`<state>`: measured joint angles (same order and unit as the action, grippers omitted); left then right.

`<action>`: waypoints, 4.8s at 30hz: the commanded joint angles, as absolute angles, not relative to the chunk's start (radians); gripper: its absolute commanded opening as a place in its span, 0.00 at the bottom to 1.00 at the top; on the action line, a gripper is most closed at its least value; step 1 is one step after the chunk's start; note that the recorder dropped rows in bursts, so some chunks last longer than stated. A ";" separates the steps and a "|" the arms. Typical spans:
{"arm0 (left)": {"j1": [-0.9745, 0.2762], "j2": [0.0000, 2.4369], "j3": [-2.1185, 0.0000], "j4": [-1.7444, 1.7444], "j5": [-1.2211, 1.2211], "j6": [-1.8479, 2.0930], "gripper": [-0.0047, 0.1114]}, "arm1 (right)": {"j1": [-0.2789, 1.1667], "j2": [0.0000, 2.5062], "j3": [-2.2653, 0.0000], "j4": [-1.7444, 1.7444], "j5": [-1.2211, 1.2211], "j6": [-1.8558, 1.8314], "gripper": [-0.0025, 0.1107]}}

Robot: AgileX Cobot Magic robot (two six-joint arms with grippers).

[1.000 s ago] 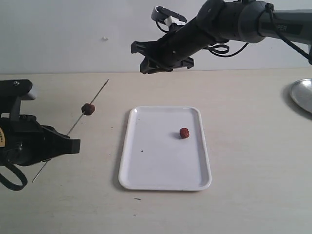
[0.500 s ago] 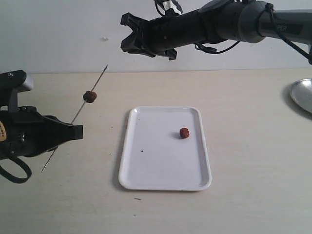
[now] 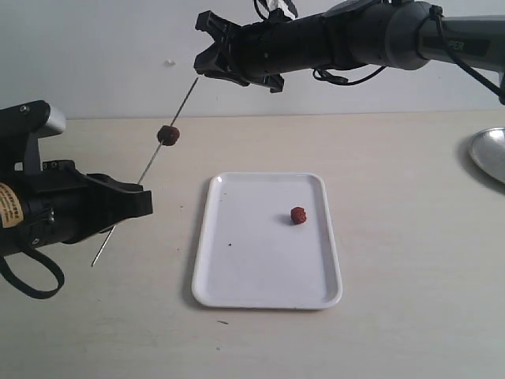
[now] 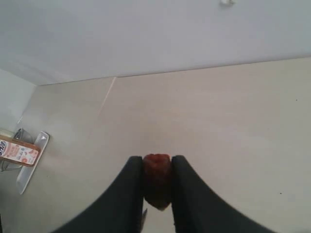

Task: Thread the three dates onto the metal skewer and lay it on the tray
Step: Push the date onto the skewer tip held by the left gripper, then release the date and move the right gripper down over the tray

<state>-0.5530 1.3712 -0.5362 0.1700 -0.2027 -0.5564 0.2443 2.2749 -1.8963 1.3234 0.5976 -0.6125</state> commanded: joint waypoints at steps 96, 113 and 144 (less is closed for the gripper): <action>-0.462 1.563 -0.689 0.326 -0.151 -0.525 0.04 | 0.197 2.170 -1.903 0.952 0.737 -0.727 0.60; -0.462 1.196 -0.423 0.452 -0.142 -0.524 0.04 | 0.207 2.120 -1.901 0.270 1.221 -0.774 0.56; -0.462 1.090 -0.341 0.468 -0.142 -0.504 0.04 | 0.297 2.198 -1.666 0.037 0.960 -1.244 0.56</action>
